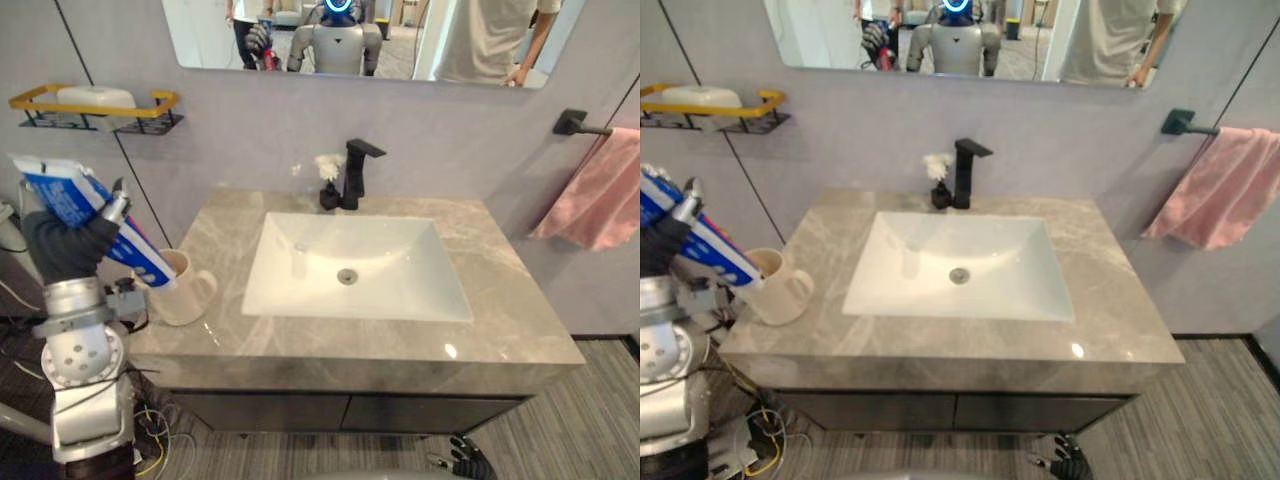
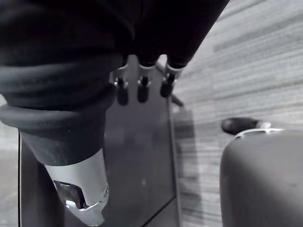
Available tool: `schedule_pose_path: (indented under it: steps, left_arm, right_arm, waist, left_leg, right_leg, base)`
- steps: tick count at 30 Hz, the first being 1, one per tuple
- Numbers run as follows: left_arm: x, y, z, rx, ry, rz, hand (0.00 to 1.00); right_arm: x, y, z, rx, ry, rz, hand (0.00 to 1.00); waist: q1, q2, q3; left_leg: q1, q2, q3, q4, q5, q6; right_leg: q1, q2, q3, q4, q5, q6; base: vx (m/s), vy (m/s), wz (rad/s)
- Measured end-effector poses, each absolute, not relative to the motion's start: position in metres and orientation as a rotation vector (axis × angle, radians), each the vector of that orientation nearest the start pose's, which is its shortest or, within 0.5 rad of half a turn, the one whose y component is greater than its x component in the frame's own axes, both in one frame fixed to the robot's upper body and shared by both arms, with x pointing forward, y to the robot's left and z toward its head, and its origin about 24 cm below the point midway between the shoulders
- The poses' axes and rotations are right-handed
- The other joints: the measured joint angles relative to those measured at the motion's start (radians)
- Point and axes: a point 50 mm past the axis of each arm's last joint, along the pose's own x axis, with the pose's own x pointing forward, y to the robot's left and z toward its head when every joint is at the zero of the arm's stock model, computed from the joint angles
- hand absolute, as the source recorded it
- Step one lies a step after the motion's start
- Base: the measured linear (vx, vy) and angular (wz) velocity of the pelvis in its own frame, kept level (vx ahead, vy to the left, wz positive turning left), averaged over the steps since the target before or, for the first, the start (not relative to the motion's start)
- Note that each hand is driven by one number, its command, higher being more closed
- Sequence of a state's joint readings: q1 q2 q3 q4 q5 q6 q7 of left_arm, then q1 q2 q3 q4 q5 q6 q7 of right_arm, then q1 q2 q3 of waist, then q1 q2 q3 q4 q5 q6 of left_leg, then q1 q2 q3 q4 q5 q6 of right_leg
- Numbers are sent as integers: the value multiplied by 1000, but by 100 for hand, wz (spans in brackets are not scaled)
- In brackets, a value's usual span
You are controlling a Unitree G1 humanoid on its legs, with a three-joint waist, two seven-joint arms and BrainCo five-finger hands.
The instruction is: Organize washtable
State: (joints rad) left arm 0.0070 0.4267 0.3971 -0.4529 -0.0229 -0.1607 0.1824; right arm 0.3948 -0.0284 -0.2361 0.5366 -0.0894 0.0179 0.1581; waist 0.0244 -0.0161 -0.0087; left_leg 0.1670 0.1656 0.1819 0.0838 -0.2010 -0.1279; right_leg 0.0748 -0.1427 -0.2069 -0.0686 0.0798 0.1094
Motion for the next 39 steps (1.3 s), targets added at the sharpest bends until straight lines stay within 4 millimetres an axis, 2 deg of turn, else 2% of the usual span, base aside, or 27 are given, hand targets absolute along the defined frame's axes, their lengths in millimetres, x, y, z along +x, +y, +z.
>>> schedule_pose_path:
  steps: [3,9,13,30,39]
  left_arm:
    - [219,273,212,504,-728,437,100]
    - [234,280,216,605,-696,435,100]
    - [241,282,221,619,-701,469,100]
    - [246,287,219,603,-683,503,100]
    - [250,288,199,513,-622,540,100]
  right_arm:
    - [71,-206,-133,1,955,-79,0]
    - [89,-189,-134,-14,935,65,0]
    - [96,-187,-132,-45,906,113,0]
    - [87,-194,-135,-71,945,114,0]
    - [86,-195,-136,-73,947,106,0]
  waist:
    - [17,-8,4]
    - [22,-13,29]
    - [24,-7,41]
    - [19,-10,57]
    - [18,-15,59]
  left_leg:
    - [-28,-5,-22,3,8,1]
    - [-61,-8,-51,22,8,1]
    - [-70,-8,-62,24,8,1]
    - [-76,-7,-70,37,8,1]
    - [-74,-7,-68,38,8,1]
  right_leg:
    - [-11,-4,-14,-9,0,0]
    - [-11,-7,-36,-25,2,2]
    - [-12,-7,-43,-27,2,2]
    - [-16,-8,-42,-27,6,5]
    - [-16,-8,-40,-27,10,5]
  base:
    - [18,-2,17]
    - [19,-3,12]
    - [-1,-1,7]
    - [0,0,0]
    - [0,0,0]
